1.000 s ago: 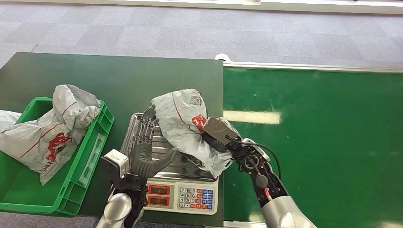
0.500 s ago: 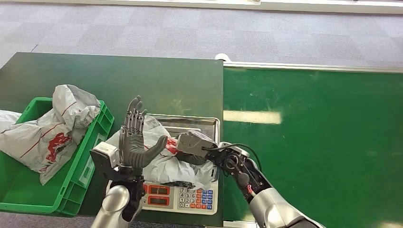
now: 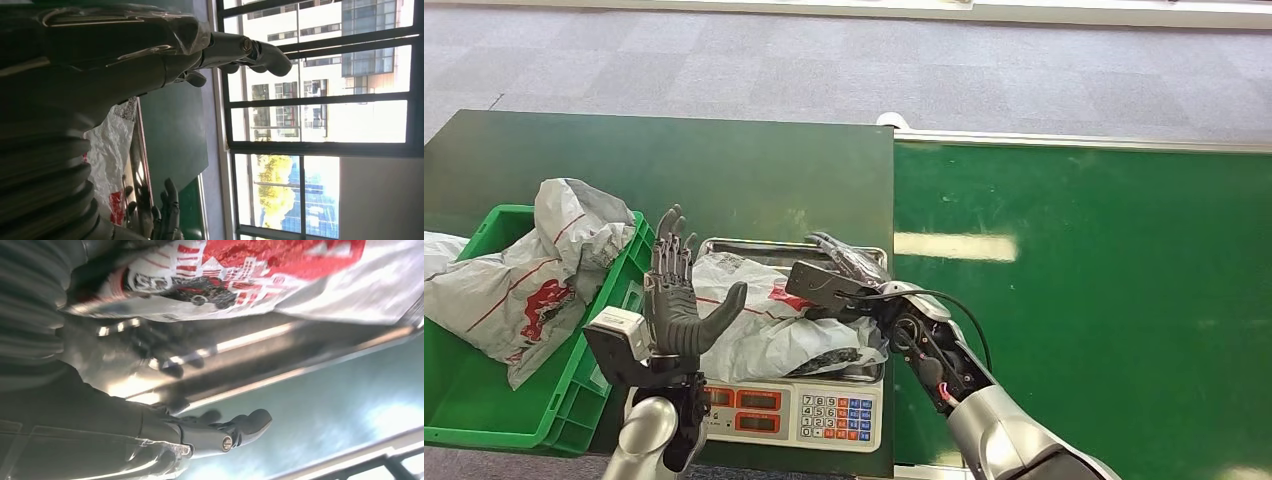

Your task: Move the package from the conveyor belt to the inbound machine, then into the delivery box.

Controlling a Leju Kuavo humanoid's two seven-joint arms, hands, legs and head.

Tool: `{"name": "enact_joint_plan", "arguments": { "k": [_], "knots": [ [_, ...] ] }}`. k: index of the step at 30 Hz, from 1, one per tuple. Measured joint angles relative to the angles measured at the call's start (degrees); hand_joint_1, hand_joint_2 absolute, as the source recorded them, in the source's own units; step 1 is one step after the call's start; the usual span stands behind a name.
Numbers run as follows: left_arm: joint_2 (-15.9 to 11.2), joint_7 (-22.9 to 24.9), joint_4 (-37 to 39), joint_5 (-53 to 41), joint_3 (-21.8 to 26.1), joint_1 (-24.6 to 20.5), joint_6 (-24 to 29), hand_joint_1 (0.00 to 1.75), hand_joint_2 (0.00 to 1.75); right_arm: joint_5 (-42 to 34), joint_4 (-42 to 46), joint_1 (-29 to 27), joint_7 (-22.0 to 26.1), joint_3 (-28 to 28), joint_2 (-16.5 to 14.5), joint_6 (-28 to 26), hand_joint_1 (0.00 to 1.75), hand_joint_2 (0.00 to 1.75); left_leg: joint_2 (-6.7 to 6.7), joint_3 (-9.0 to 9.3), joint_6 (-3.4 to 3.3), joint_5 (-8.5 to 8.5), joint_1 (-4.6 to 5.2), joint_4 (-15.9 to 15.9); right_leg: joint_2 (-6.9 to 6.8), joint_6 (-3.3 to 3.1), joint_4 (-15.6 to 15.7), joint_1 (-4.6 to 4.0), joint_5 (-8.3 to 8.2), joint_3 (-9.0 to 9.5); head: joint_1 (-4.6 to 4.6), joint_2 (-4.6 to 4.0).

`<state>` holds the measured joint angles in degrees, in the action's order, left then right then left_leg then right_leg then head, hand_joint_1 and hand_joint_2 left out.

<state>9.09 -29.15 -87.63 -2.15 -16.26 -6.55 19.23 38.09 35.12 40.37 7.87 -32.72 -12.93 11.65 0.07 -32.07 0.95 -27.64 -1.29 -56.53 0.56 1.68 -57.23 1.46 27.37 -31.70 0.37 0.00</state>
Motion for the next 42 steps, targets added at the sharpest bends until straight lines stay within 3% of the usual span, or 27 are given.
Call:
{"name": "enact_joint_plan", "arguments": {
  "k": [5, 9, 12, 15, 19, 22, 24, 26, 28, 34, 42],
  "knots": [
    [-0.23, 0.18, -1.68, -0.79, 0.85, 1.57, 0.19, 0.00, 1.75, 1.56, 3.70, -0.61, -2.71, -0.44, 1.02, -1.54, 0.00, 1.75, -0.01, 0.00, 0.00, 0.00, 0.00, 0.00, -0.01, 0.00, 0.01, 0.00, 0.00, 0.00, 0.01, 0.00],
    [-0.27, 0.34, -3.17, -3.82, 1.21, 4.04, 0.74, 0.00, 1.75, 8.20, 10.33, -3.77, -10.25, 0.56, 2.44, -8.24, 0.00, 1.75, -0.01, 0.00, 0.00, -0.01, 0.00, 0.00, -0.01, 0.00, 0.01, 0.00, 0.00, 0.00, 0.00, 0.00],
    [-0.28, 0.37, -5.14, -6.26, 1.54, 7.45, 0.47, 0.00, 1.75, 14.86, 20.10, -9.06, -15.71, 3.79, 3.56, -14.39, 0.00, 1.75, -0.02, -0.09, 0.02, -0.03, 0.00, 0.00, -0.01, 0.01, 0.02, 0.01, 0.02, -0.10, 0.00, 0.00],
    [-0.26, 0.30, -6.82, -7.92, 1.69, 9.71, -0.86, 0.00, 1.75, 18.39, 31.48, -14.99, -16.07, 8.43, 3.87, -20.97, 0.00, 1.75, -0.05, -0.25, 0.03, -0.04, 0.01, 0.00, -0.04, 0.01, 0.03, 0.01, 0.03, -0.23, 0.01, 0.00],
    [-0.20, 0.28, -7.81, -8.63, 1.66, 10.45, -1.60, 0.00, 1.75, 18.78, 42.17, -20.06, -14.55, 13.27, 3.88, -23.57, 0.00, 1.75, 0.04, -0.25, 0.04, -0.04, 0.00, 0.00, 0.00, 0.00, 0.03, 0.00, 0.02, -0.26, 0.00, 0.00],
    [-0.25, 0.40, -7.86, -10.50, 1.12, 10.09, -3.38, 0.00, 1.75, 16.55, 46.72, -22.85, -8.93, 15.13, 3.71, -29.04, 0.00, 1.75, -0.03, -0.21, 0.04, -0.01, 0.00, -0.01, -0.09, 0.00, 0.03, 0.01, 0.02, -0.28, 0.01, 0.00],
    [-0.41, 1.14, -7.28, -13.39, 0.05, 8.62, -5.50, 0.00, 1.75, 11.15, 49.94, -25.19, 0.74, 16.31, 3.35, -37.93, 0.00, 1.75, -0.16, -0.23, 0.04, 0.02, 0.00, -0.01, -0.22, 0.00, 0.03, 0.01, 0.02, -0.25, 0.00, 0.00],
    [-0.65, 2.68, -5.63, -17.09, -1.51, 5.42, -7.39, 0.00, 1.75, 1.74, 53.58, -27.95, 13.98, 17.49, 2.56, -46.48, 0.00, 1.75, -0.22, -0.24, 0.05, 0.04, 0.00, -0.01, -0.27, -0.01, 0.02, 0.01, 0.01, -0.20, -0.01, 0.00],
    [-0.91, 4.14, -3.23, -19.84, -3.09, 1.30, -8.18, 0.00, 1.75, -4.65, 56.12, -30.31, 22.58, 18.00, 1.80, -49.52, 0.00, 1.75, -0.11, -0.23, 0.05, 0.04, 0.00, -0.01, -0.19, -0.03, 0.01, 0.01, -0.01, -0.18, 0.00, 0.00],
    [-1.70, 6.82, 0.83, -22.87, -5.10, -8.46, -7.91, 0.00, 1.75, -4.42, 56.61, -32.00, 24.27, 14.29, 1.19, -49.23, 0.00, 1.75, -0.04, -0.20, 0.11, 0.12, 0.00, 0.00, -0.12, -0.09, -0.04, 0.00, -0.07, -0.20, 0.01, 0.00],
    [-2.44, 7.46, 1.73, -22.86, -5.29, -11.37, -7.99, 0.00, 1.75, -4.31, 55.35, -32.00, 23.87, 11.25, 1.19, -49.27, 0.00, 1.75, -0.04, -0.25, 0.11, 0.12, 0.00, 0.00, -0.12, -0.09, -0.07, 0.00, -0.06, -0.26, 0.01, 0.00]
  ]
}}
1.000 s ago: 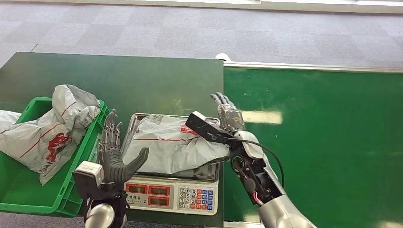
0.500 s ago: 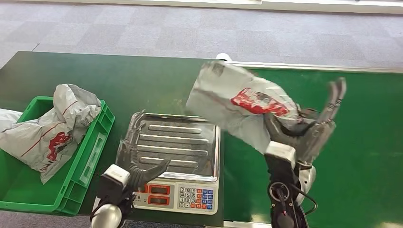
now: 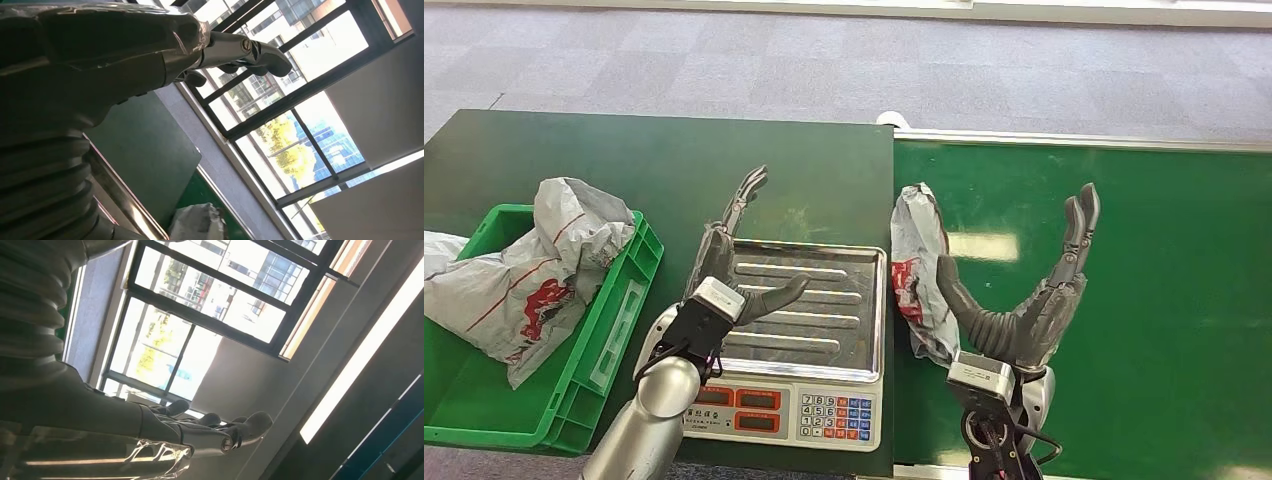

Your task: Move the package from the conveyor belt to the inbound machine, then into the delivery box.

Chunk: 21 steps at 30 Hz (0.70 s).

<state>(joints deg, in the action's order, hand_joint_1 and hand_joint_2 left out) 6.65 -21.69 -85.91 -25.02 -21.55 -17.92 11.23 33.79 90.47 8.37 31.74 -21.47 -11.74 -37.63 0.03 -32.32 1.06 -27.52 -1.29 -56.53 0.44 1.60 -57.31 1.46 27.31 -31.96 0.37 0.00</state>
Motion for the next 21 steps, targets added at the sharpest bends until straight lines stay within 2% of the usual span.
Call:
{"name": "enact_joint_plan", "arguments": {
  "k": [14, 21],
  "knots": [
    [-0.57, -0.92, 0.40, 1.31, -0.43, -1.19, 0.75, 0.00, 1.75, -3.34, -1.50, 0.50, -0.88, -0.46, 0.00, 1.10, 0.00, 1.75, 0.00, 0.00, 0.00, 0.01, 0.00, 0.00, 0.00, 0.00, -0.01, 0.00, 0.00, 0.00, 0.00, 0.00],
    [-1.06, -3.64, 0.50, 5.60, 0.25, -1.45, 2.81, 0.00, 1.75, -4.35, -3.43, 2.02, -0.45, -1.14, 0.00, 1.04, 0.00, 1.75, -0.01, -0.01, 0.00, 0.01, 0.00, 0.00, 0.00, 0.00, -0.01, 0.00, 0.00, 0.00, 0.00, 0.00]
  ]
}}
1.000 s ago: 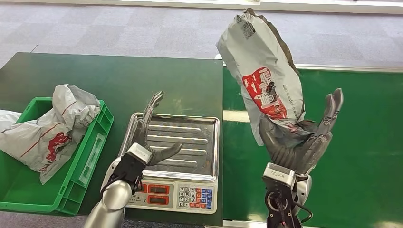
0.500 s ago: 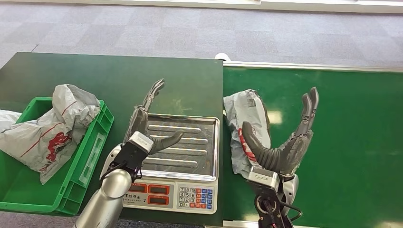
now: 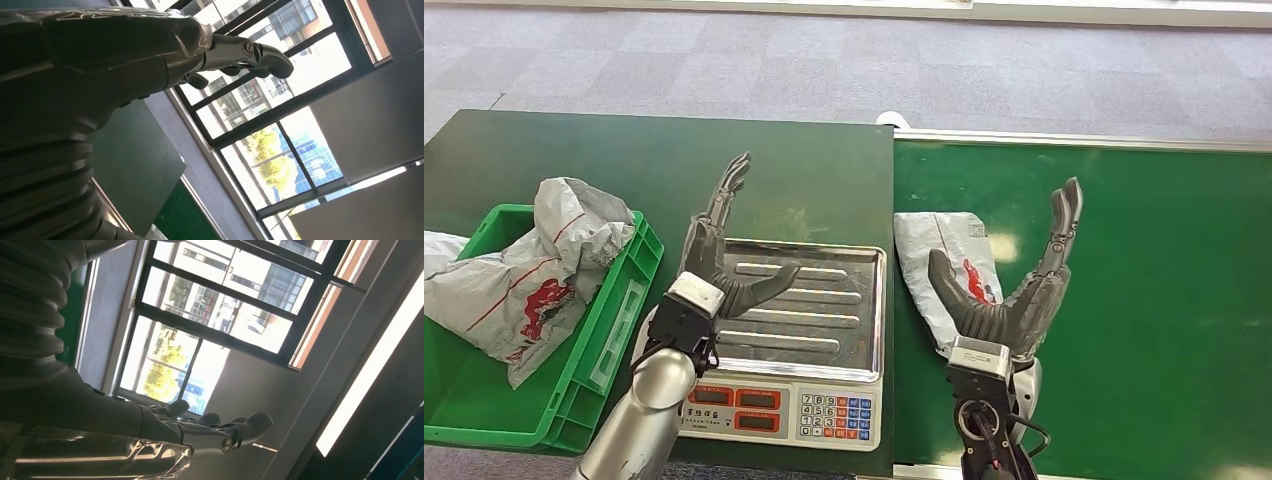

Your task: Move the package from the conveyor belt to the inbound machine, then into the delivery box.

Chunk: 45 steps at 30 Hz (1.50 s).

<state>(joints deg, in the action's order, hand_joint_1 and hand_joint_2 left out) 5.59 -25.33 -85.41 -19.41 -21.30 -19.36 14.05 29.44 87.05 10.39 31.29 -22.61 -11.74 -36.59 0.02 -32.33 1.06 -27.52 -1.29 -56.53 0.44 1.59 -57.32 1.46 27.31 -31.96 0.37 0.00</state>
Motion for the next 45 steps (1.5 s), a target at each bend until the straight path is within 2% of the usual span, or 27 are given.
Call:
{"name": "enact_joint_plan", "arguments": {
  "k": [4, 7, 11, 14, 16, 19, 23, 27, 30, 34, 37, 42, 45],
  "knots": [
    [-0.50, -2.52, -0.96, 3.43, 1.36, 0.51, 1.55, 0.00, 1.75, -1.10, -0.34, 0.23, -0.26, 0.38, 0.25, -0.48, 0.00, 1.75, 0.00, 0.00, 0.00, 0.00, 0.00, 0.00, 0.00, 0.00, 0.00, 0.00, 0.00, 0.00, 0.00, 0.00],
    [-0.99, -5.83, -3.12, 5.92, 3.08, 2.29, 4.60, 0.00, 1.75, -8.10, -0.35, 0.21, -2.05, 3.06, 1.00, 1.71, 0.00, 1.75, 0.00, 0.00, 0.00, 0.00, 0.00, 0.00, 0.00, 0.00, 0.00, 0.00, 0.00, -0.01, 0.00, 0.00],
    [-2.04, -8.30, -7.54, 9.18, 6.43, 6.19, 7.43, 0.00, 1.75, -23.03, -2.64, 0.42, -6.53, 12.76, 2.83, 10.19, 0.00, 1.75, -0.02, -0.02, 0.00, -0.01, 0.02, 0.00, -0.02, 0.01, 0.01, 0.02, 0.01, 0.01, -0.01, 0.00],
    [-2.67, -8.66, -10.23, 11.04, 9.17, 8.41, 7.68, 0.00, 1.75, -26.81, -9.97, 2.08, -9.46, 21.24, 4.78, 17.10, 0.00, 1.75, -0.06, -0.03, -0.01, -0.01, 0.02, 0.00, -0.02, 0.01, 0.02, 0.02, 0.00, 0.03, -0.01, 0.00],
    [-2.81, -8.62, -11.59, 11.32, 10.72, 9.46, 7.69, 0.00, 1.75, -25.78, -16.62, 3.80, -11.39, 25.36, 6.28, 20.83, 0.00, 1.75, -0.06, -0.02, -0.01, 0.00, 0.02, 0.00, -0.02, 0.01, 0.02, 0.02, -0.01, 0.04, -0.01, 0.00],
    [-2.83, -8.26, -13.55, 10.79, 12.61, 11.37, 8.07, 0.00, 1.75, -21.89, -25.80, 6.39, -14.48, 29.07, 8.23, 23.64, 0.00, 1.75, -0.06, 0.00, -0.03, 0.02, 0.01, 0.00, -0.02, 0.01, 0.01, 0.01, -0.02, 0.03, 0.01, 0.00],
    [-2.81, -7.97, -15.34, 11.04, 14.62, 14.67, 8.68, 0.00, 1.75, -18.59, -35.10, 9.24, -17.93, 31.53, 10.01, 26.11, 0.00, 1.75, -0.05, 0.00, -0.03, 0.02, 0.01, 0.00, -0.01, 0.01, 0.00, 0.00, -0.01, 0.00, 0.01, 0.00],
    [-2.79, -7.99, -16.07, 11.82, 15.99, 17.19, 8.62, 0.00, 1.75, -17.92, -40.90, 10.65, -18.60, 32.92, 10.95, 27.21, 0.00, 1.75, -0.05, -0.04, -0.03, 0.02, 0.01, 0.00, -0.04, 0.02, 0.00, 0.01, 0.02, -0.02, 0.01, 0.00],
    [-2.74, -8.01, -16.29, 11.90, 16.51, 17.99, 8.54, 0.00, 1.75, -17.48, -43.24, 11.15, -18.82, 33.39, 11.27, 27.75, 0.00, 1.75, -0.05, -0.04, -0.03, 0.02, 0.01, 0.00, -0.04, 0.02, 0.00, 0.01, 0.02, -0.01, -0.01, 0.00],
    [-2.67, -8.00, -16.27, 12.21, 16.67, 18.31, 7.62, 0.00, 1.75, -14.48, -45.45, 11.60, -20.43, 33.49, 11.50, 32.70, 0.00, 1.75, -0.06, -0.04, -0.03, 0.02, 0.01, 0.00, -0.03, 0.01, 0.00, 0.01, 0.01, 0.00, 0.00, 0.00],
    [-2.66, -7.99, -16.25, 12.36, 16.67, 18.29, 7.39, 0.00, 1.75, -13.73, -45.83, 11.69, -20.62, 33.41, 11.52, 34.06, 0.00, 1.75, -0.06, -0.03, -0.03, 0.02, 0.01, 0.00, -0.03, 0.01, 0.00, 0.01, 0.00, 0.00, 0.00, 0.00],
    [-2.04, -7.53, -14.94, 13.05, 16.63, 16.98, 5.98, 0.00, 1.75, -8.17, -52.12, 14.06, -20.20, 30.05, 11.61, 42.83, 0.00, 1.75, -0.05, -0.01, -0.02, 0.04, 0.01, -0.01, -0.05, 0.00, -0.02, 0.00, -0.01, 0.00, 0.00, 0.00],
    [-1.89, -7.16, -14.56, 13.05, 16.63, 16.31, 5.45, 0.00, 1.75, -7.61, -54.09, 14.82, -16.42, 28.45, 11.51, 48.51, 0.00, 1.75, -0.02, -0.01, -0.02, 0.03, 0.01, 0.00, -0.02, 0.00, -0.03, 0.00, -0.01, -0.01, -0.01, 0.00]
  ]
}}
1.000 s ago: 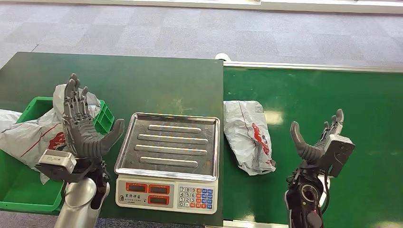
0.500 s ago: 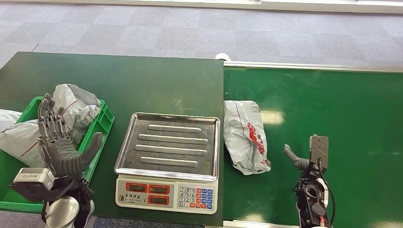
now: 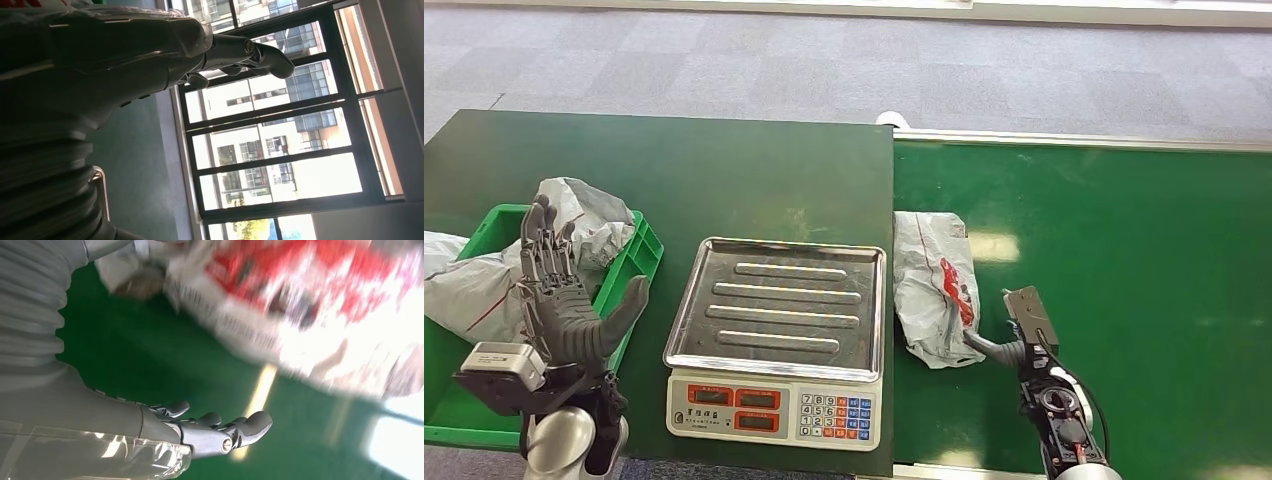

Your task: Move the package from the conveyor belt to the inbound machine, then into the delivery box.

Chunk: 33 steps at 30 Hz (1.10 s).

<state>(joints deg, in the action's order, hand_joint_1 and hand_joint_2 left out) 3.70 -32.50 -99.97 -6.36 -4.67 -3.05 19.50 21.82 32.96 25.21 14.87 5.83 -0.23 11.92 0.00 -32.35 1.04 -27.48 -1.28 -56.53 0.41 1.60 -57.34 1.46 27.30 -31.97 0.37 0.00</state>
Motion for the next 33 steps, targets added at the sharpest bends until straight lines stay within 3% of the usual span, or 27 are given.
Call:
{"name": "enact_joint_plan", "arguments": {
  "k": [5, 17, 21, 23, 33],
  "knots": [
    [0.04, 0.29, 0.32, 0.01, -0.04, -0.64, -0.34, 0.00, 1.75, -1.18, -2.76, 1.09, 6.27, -2.58, -1.33, 7.89, 0.00, 1.75, -0.01, 0.00, 0.00, 0.00, 0.00, 0.00, 0.00, 0.00, 0.00, 0.00, 0.00, -0.01, 0.01, 0.00],
    [0.58, 0.91, 0.32, 0.02, -0.05, -1.14, -1.01, 0.00, 1.75, -7.18, -5.67, 2.55, 9.28, -3.20, -2.87, 17.88, 0.03, 1.75, 0.06, 0.02, 0.00, 0.00, 0.00, 0.00, 0.04, 0.00, 0.00, -0.01, 0.00, -0.01, 0.01, 0.00],
    [0.68, 0.92, 0.32, 0.01, -0.05, -1.14, -1.01, 0.00, 1.75, -7.77, -6.10, 2.68, 9.05, -3.18, -3.08, 18.01, 1.67, 1.75, 0.06, 0.02, 0.00, 0.00, -0.01, 0.00, 0.04, 0.00, 0.00, -0.01, 0.00, -0.01, 0.01, 0.00],
    [0.71, 0.93, 0.31, -0.03, -0.04, -1.11, -0.87, 0.00, 1.75, -8.58, -6.39, 2.88, 8.26, -3.12, -3.15, 17.59, 1.75, 1.75, 0.06, 0.02, 0.00, 0.00, -0.01, 0.00, 0.04, 0.00, 0.00, -0.01, 0.00, -0.01, 0.00, 0.00],
    [0.76, 1.10, -1.21, -0.15, 0.45, 0.52, 0.43, 0.00, 1.75, -12.22, -7.91, 4.33, 2.58, -1.76, -3.98, 8.10, 1.75, 1.75, 0.02, 0.01, 0.00, 0.00, -0.01, 0.00, 0.05, 0.00, 0.00, -0.01, 0.00, -0.01, 0.00, 0.00]
  ]
}}
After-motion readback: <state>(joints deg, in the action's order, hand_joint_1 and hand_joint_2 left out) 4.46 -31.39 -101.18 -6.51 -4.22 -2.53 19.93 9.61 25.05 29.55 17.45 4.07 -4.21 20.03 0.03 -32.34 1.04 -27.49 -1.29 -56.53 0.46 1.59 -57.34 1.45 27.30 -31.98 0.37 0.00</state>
